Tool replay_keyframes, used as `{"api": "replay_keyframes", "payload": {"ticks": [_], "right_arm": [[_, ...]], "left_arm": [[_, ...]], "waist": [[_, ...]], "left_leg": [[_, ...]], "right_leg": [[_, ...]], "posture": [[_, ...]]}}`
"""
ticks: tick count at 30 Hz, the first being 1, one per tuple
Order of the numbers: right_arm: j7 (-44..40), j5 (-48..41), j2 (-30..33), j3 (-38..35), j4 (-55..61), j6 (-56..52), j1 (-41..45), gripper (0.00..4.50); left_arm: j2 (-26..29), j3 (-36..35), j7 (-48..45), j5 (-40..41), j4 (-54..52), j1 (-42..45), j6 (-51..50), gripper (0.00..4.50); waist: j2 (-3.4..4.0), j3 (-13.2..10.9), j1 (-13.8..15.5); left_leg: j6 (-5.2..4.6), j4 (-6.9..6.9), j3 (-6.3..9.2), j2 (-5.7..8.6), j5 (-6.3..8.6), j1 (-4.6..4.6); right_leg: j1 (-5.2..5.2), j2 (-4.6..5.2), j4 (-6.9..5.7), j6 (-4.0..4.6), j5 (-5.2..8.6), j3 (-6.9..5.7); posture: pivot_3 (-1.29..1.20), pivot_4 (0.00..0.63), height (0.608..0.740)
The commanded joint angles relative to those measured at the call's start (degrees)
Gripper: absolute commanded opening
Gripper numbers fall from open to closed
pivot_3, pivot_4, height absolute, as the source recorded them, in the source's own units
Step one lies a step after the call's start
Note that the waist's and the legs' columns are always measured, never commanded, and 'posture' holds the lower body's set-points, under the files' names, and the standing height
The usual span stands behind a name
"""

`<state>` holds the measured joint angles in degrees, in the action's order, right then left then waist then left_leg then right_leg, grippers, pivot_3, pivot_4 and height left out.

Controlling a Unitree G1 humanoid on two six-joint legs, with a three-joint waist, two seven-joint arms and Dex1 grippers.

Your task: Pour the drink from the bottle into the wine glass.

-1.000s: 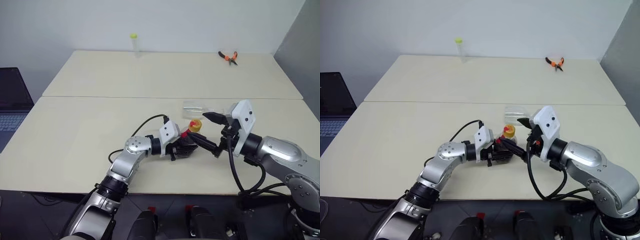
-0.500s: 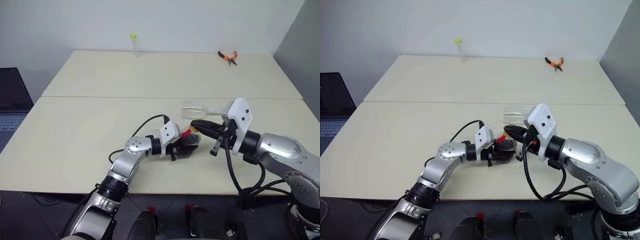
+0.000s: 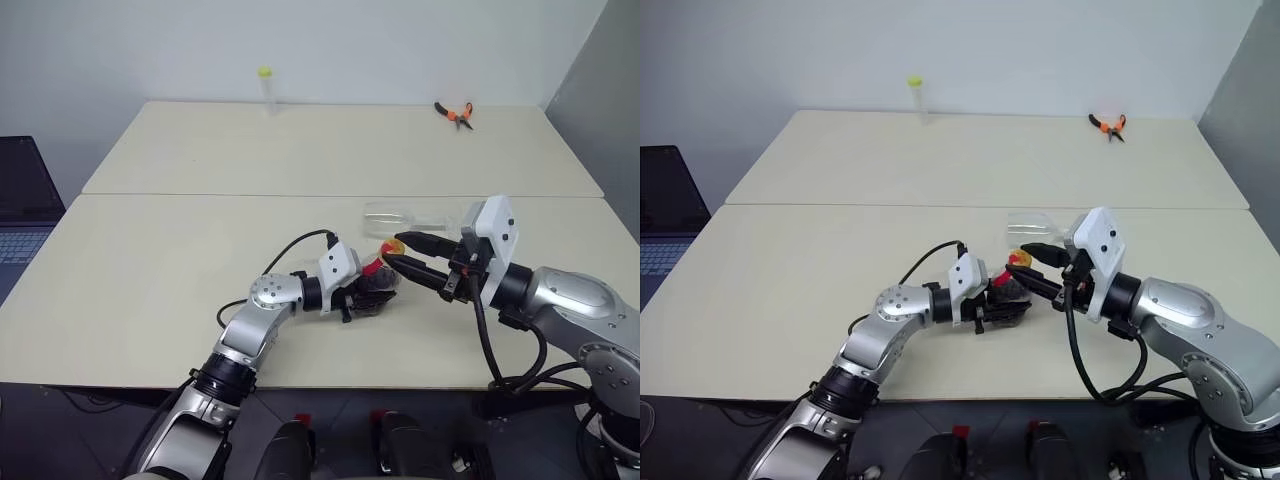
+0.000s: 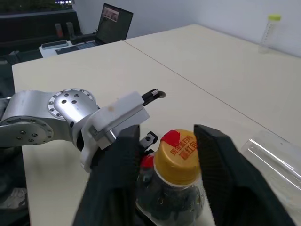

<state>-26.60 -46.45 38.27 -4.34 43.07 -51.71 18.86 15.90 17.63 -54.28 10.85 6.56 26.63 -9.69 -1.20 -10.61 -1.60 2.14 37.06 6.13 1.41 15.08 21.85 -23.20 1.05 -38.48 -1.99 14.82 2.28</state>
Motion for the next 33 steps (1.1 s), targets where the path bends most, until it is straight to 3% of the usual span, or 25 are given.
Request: {"api": "replay_keyframes", "payload": {"ticks": [1, 14, 33], "right_arm": [[-0.17, 0.84, 0.93, 0.38, 0.79, 0.52, -0.17, 2.62], [0.55, 5.08, -0.44, 3.31, -2.36, 1.52, 1.14, 2.62], [1.06, 1.04, -2.66, 0.67, -2.14, 0.37, 1.86, 2.62]], "left_arm": [[-0.14, -0.26, 0.05, 0.24, -2.7, 0.07, 0.39, 1.81], [0.28, -0.19, -0.03, -0.08, -2.84, 0.07, 0.65, 1.77], [0.92, -0.27, -0.44, -0.6, -2.57, -0.21, 1.32, 1.76]], "waist": [[0.0, 0.0, -0.01], [0.0, 0.0, -0.04], [0.0, 0.0, -0.09]], "left_leg": [[0.0, 0.0, 0.0, -0.01, 0.0, -0.01], [0.0, 0.0, -0.02, 0.0, 0.0, 0.0], [0.0, 0.0, -0.01, -0.03, 0.0, -0.02]], "right_leg": [[0.0, 0.0, 0.0, 0.0, 0.0, 0.0], [0.0, 0.0, 0.0, 0.0, 0.0, 0.01], [0.0, -0.01, -0.01, 0.0, 0.0, 0.01]], "posture": [[0.0, 0.15, 0.74], [0.0, 0.15, 0.74], [0.0, 0.15, 0.74]]}}
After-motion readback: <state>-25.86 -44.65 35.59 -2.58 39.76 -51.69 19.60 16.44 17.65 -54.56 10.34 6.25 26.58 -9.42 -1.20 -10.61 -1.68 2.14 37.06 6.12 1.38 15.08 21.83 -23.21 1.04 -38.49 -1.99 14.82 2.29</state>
